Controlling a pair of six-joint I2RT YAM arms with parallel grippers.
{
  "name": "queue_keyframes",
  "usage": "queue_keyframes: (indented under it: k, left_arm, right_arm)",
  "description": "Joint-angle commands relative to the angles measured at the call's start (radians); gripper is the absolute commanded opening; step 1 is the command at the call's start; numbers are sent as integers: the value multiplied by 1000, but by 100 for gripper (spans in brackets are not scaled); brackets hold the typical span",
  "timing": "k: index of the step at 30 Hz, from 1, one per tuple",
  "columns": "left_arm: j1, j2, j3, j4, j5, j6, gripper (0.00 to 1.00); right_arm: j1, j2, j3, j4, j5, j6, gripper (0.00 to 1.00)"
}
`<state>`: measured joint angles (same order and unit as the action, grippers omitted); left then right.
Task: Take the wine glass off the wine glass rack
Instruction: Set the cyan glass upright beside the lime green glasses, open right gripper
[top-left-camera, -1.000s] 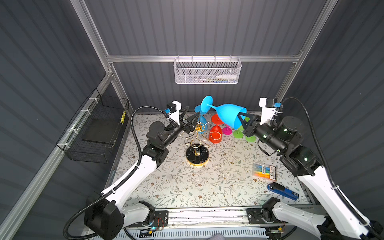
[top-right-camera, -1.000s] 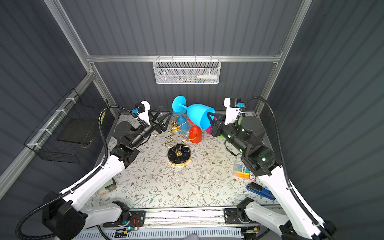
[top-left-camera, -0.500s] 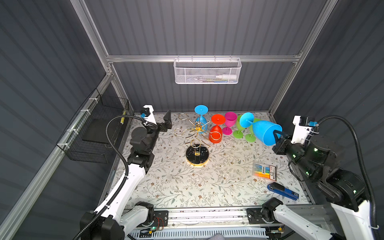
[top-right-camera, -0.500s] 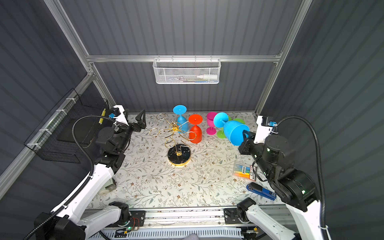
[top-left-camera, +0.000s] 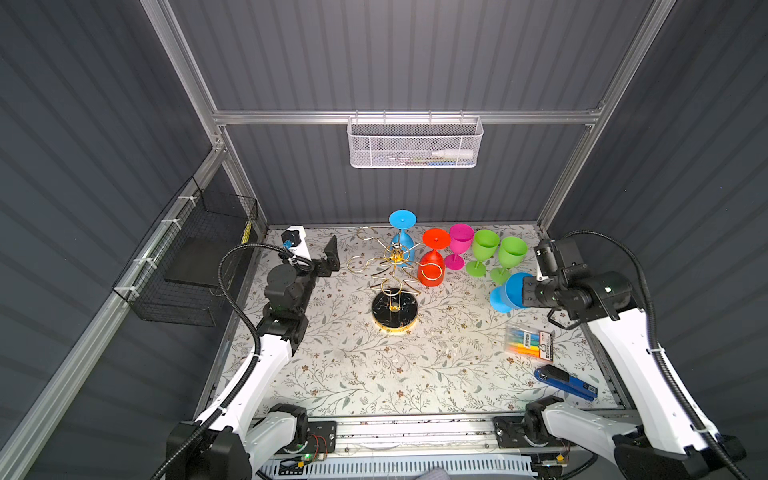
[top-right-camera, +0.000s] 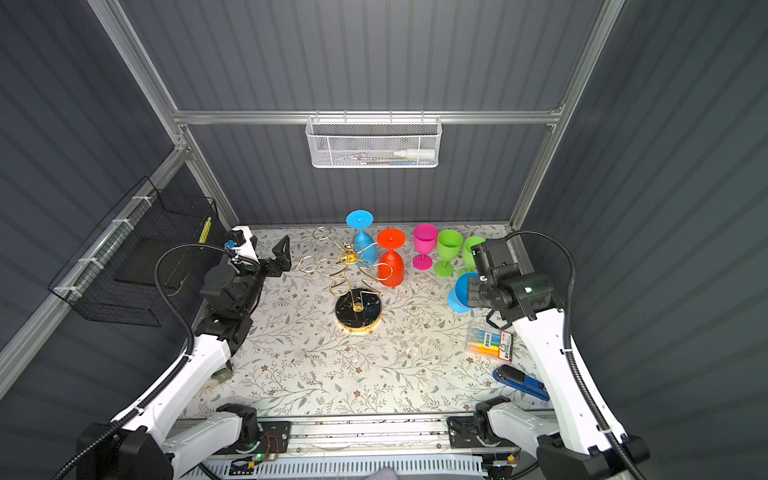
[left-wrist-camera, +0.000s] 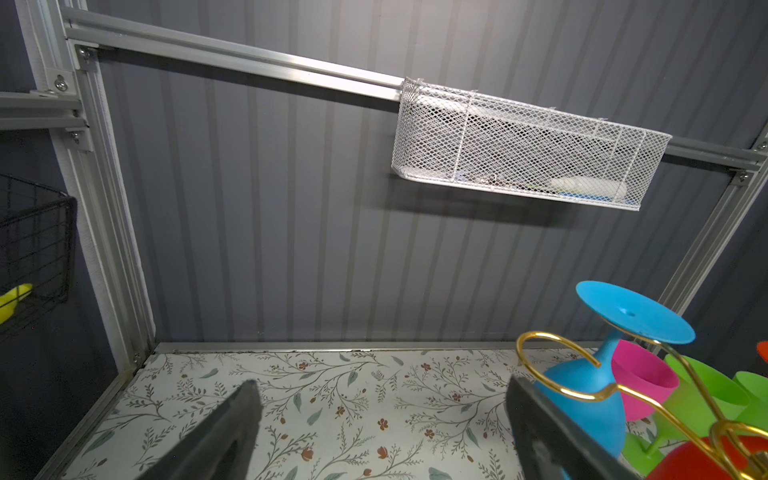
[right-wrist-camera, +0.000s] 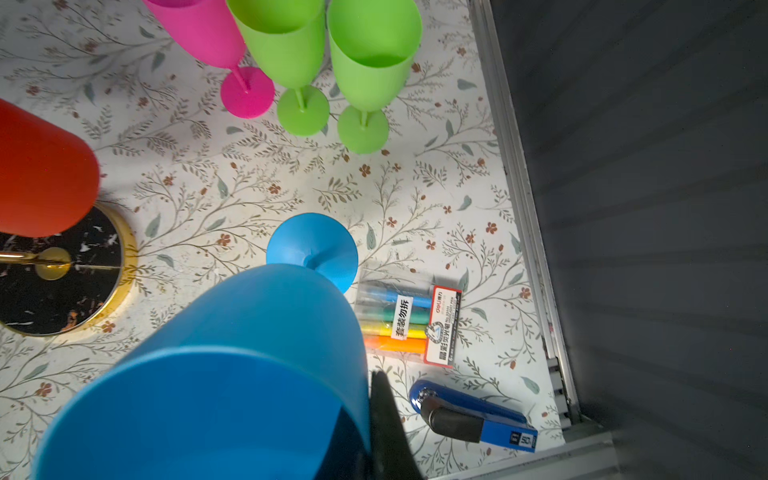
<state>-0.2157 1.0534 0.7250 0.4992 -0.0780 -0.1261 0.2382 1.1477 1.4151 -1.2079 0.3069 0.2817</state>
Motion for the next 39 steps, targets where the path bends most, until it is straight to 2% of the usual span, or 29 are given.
queue_keyframes:
  k: [1, 10, 20, 27, 39]
  left_arm:
    - [6, -27, -6, 20, -33, 32, 94]
    - [6, -43, -19, 10, -62, 61, 95]
    - [6, -52, -25, -2, -86, 86, 96]
    - [7, -61, -30, -6, -103, 91, 97]
    - [6, -50, -30, -6, -112, 95, 97]
  right_arm:
    - [-74, 49, -23, 17, -67, -55, 0]
    - [-274, 162, -4, 71, -64, -135, 0]
    - [-428, 299, 59, 162, -89, -174, 0]
    - [-470, 422, 106, 256, -93, -177, 0]
    - [-482, 648, 242, 290, -125, -176, 0]
